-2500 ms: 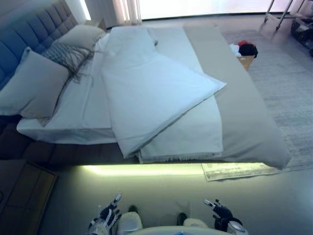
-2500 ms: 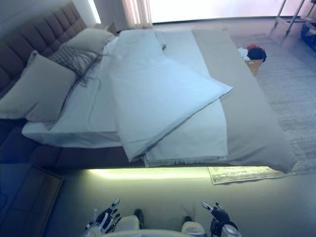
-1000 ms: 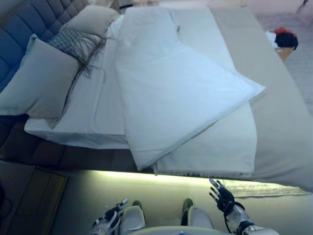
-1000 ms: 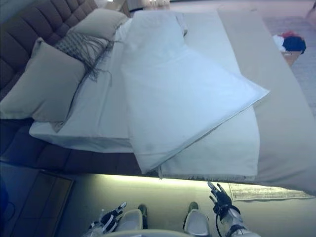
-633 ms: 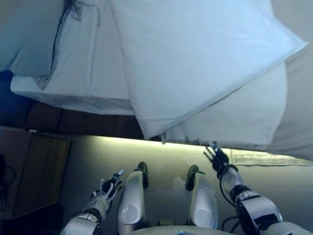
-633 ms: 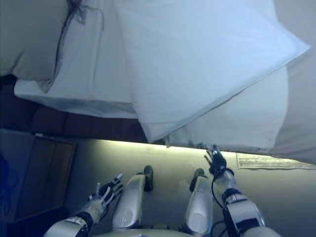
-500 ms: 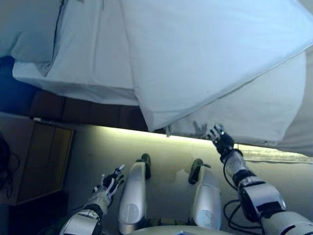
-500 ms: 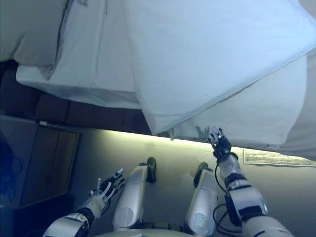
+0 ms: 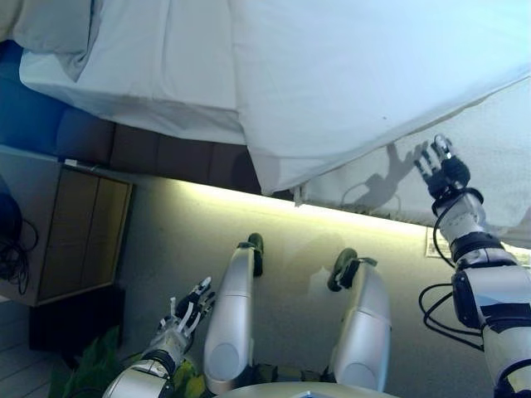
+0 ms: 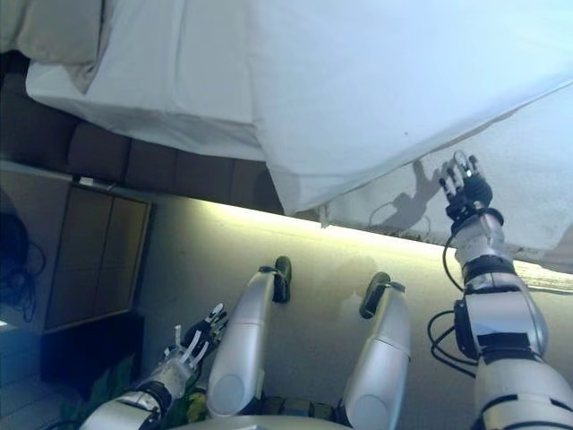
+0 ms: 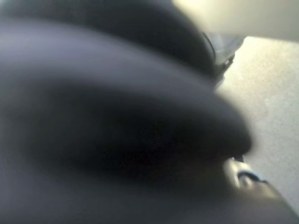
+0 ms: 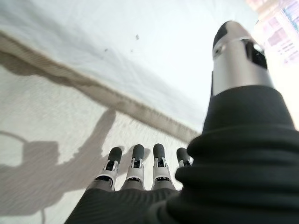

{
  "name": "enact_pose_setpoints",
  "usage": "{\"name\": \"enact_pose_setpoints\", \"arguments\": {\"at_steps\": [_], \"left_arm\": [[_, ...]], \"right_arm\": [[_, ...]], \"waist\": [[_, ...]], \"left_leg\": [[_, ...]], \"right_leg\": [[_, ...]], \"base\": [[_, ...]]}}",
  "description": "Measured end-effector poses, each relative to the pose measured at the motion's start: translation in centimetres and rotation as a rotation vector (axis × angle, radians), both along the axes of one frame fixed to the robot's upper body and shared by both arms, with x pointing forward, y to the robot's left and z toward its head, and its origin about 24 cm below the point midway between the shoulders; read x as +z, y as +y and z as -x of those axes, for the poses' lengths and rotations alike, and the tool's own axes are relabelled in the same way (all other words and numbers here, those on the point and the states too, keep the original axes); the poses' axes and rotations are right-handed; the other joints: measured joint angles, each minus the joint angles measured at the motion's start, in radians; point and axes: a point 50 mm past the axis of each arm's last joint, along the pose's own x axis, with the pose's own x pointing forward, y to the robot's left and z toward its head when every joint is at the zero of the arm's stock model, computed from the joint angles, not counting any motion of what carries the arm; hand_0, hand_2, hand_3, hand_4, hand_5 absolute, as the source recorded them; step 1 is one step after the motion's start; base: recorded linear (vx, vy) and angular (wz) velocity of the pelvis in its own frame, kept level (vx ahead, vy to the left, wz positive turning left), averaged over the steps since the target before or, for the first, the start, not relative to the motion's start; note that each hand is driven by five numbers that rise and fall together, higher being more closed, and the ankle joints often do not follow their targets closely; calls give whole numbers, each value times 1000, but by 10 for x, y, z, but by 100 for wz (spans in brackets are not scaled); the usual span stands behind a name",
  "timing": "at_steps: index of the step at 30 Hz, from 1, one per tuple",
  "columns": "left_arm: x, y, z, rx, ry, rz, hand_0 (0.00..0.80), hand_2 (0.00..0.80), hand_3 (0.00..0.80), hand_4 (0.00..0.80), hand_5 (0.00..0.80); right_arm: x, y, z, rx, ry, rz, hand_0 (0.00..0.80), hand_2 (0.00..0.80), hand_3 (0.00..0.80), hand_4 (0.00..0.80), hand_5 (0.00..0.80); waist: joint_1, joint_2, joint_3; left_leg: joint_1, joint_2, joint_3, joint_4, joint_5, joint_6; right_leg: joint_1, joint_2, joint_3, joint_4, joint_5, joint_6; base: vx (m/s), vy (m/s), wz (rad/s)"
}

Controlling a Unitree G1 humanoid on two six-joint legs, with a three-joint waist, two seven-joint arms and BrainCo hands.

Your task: Make the bed neatly

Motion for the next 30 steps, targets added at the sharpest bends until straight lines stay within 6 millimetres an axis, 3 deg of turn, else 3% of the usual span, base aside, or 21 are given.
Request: {"name": "enact_pose_setpoints", "arguments": {"at_steps": [5,10,18,24,25,30], "left_arm": [[4,2,-1,19,-42,29,0,0,0,0,0],[2,4,4,30,-48,49,0,0,0,0,0],[-3,13,25,64,-37,64,0,0,0,0,0],[-2,14,27,55,-50,70,0,0,0,0,0],[-2,14,26,52,-54,72,0,0,0,0,0],[0,13,24,44,-72,80,0,0,0,0,0]], "right_arm": [[37,-4,-8,-13,-64,45,0,0,0,0,0],[61,-8,-11,-35,-91,61,0,0,0,0,0],[75,-21,-5,-58,-85,124,0,0,0,0,0],[82,-17,-7,-28,-120,139,0,0,0,0,0],[83,-17,-7,-23,-123,141,800,800,800,800,800],[91,-23,-2,1,-168,195,800,800,800,800,800]], "waist": [[23,10,8],[44,13,14],[62,14,15],[62,14,15],[62,14,15],[63,14,15]], "left_leg": [[-59,-2,-11,19,0,-1],[-91,-8,-17,26,0,-1],[-132,-17,-22,42,1,0],[-131,-17,-23,50,1,0],[-130,-17,-24,50,1,0],[-104,-17,-23,50,0,-1]], "right_leg": [[-50,-1,-5,20,-2,-9],[-79,-4,-8,32,-8,-11],[-116,-15,-9,55,-17,-12],[-115,-16,-8,61,-17,-13],[-114,-15,-9,61,-17,-13],[-86,-16,-9,60,-17,-12]], "base": [[22,-1,5],[22,-2,5],[7,-6,4],[3,0,1],[32,3,0],[20,2,0]]}}
